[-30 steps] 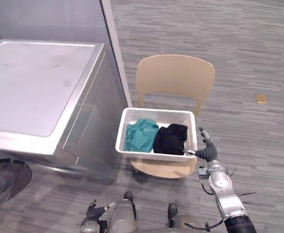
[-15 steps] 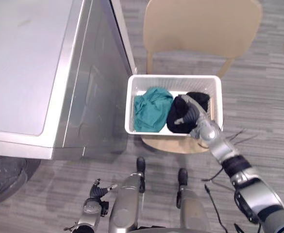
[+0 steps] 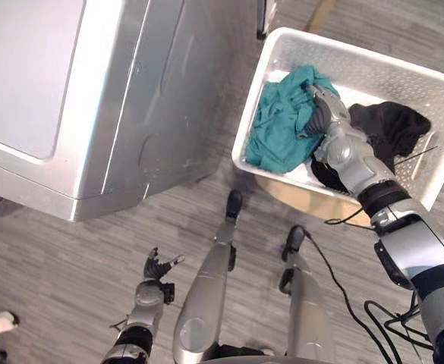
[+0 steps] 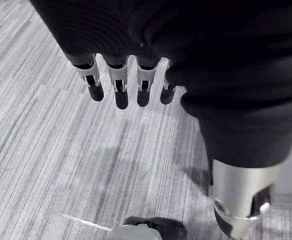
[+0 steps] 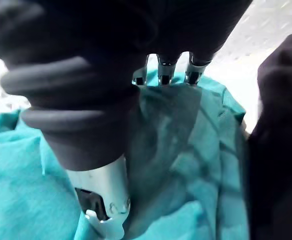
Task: Pick up the laundry basket with both hands and put the clothes into the washing machine.
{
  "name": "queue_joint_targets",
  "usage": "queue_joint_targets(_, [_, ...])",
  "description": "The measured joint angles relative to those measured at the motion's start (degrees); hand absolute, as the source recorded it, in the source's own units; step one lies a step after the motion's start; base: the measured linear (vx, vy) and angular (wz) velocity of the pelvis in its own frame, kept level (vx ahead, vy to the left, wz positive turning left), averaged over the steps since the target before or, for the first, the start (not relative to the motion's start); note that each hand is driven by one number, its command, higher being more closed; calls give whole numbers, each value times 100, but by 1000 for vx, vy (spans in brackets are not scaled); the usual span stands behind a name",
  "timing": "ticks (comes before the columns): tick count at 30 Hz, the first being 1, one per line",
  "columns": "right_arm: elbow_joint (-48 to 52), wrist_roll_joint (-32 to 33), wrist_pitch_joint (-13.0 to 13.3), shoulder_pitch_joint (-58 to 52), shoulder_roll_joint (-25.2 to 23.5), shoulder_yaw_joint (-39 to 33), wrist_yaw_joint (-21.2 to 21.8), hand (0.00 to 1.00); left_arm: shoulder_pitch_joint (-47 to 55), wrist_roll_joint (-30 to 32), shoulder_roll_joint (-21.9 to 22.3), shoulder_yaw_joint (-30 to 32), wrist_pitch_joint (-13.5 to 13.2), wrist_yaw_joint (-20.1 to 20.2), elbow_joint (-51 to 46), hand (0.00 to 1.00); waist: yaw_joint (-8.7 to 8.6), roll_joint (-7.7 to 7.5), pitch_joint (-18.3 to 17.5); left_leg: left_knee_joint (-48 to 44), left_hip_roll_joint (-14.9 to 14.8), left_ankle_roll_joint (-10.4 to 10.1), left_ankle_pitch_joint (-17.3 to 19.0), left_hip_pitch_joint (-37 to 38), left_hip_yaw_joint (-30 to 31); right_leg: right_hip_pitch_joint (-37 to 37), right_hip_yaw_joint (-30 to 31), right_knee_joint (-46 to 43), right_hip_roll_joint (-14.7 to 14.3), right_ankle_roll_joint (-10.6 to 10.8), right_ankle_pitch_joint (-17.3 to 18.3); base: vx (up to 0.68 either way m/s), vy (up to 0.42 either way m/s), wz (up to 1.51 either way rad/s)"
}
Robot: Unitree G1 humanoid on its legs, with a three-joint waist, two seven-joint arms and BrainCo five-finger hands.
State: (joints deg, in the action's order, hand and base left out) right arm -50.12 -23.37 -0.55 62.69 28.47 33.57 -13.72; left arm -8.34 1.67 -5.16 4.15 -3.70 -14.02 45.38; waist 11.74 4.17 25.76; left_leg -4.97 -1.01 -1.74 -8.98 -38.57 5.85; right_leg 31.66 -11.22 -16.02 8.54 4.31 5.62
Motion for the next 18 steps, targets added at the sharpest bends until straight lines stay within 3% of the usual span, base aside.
queue_joint_targets(5, [206,73,-43,-134,-266,-77,18,100,-10,1,68,0,6,-4,-148,0,3,-12,4,-1,-53,-50,-29,57,89,15,-209,-344,-7,-106,196,41,-75,17])
queue_joint_targets(11, [1318,761,-219,-1274,-437,-990,19,100,-9,1,163,44,47,3,-160,0,-57,-101,51,34,-105,-84,-4,532,4,-316,-266,-540,11,-119,211,6,-40,-3])
queue_joint_targets(18, [3046,1287,-195,-2512,-818,-2147,-43,100,103,5,2,104,146,31,-126,0,-308,-395,40,119,-160,-91,7,1273,-204,-1049,-117,-196,-47,-85,286,-56,-20,-18])
